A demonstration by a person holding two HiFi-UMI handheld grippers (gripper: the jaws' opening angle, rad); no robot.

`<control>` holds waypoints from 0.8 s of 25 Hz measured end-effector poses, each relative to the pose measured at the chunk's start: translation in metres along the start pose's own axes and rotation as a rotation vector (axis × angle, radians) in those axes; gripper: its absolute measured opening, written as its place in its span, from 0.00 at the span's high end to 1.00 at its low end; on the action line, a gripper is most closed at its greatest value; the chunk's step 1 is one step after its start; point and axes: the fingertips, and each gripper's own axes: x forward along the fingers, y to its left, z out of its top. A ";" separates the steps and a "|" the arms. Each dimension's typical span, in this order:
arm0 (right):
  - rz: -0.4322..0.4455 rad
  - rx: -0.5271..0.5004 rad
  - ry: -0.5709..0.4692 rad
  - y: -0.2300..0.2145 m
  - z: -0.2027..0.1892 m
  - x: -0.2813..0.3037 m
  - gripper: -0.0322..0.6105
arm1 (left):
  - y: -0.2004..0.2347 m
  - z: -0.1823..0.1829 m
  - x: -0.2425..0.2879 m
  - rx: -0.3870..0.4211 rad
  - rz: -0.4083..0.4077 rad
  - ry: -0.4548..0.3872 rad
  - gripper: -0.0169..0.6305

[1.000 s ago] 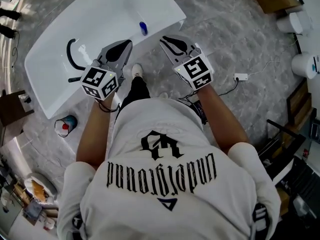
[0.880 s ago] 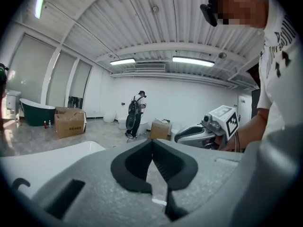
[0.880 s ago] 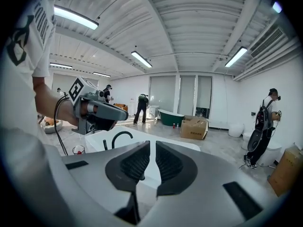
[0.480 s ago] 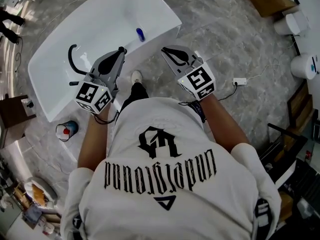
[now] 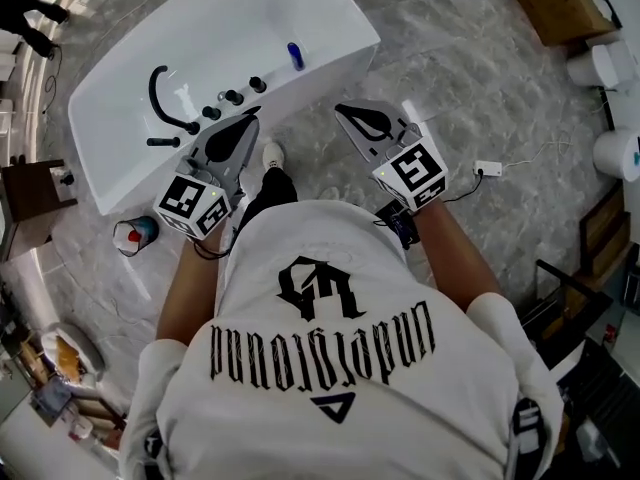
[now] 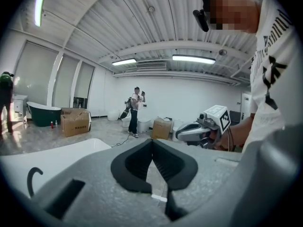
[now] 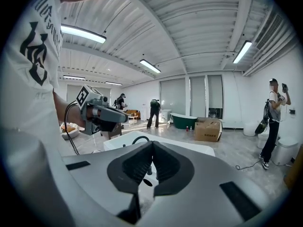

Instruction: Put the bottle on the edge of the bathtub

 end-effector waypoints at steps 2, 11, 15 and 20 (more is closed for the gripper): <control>-0.004 -0.001 -0.013 0.008 0.006 -0.002 0.93 | -0.001 -0.002 -0.007 0.000 -0.001 0.007 0.95; -0.065 0.011 -0.031 0.045 0.015 -0.015 0.93 | -0.017 0.001 -0.032 0.048 -0.056 0.016 0.95; -0.087 0.016 -0.030 0.072 0.019 -0.012 0.93 | -0.015 -0.004 -0.054 0.064 -0.084 0.021 0.95; -0.111 0.014 -0.018 0.104 0.018 -0.014 0.93 | -0.017 -0.012 -0.086 0.073 -0.104 0.014 0.95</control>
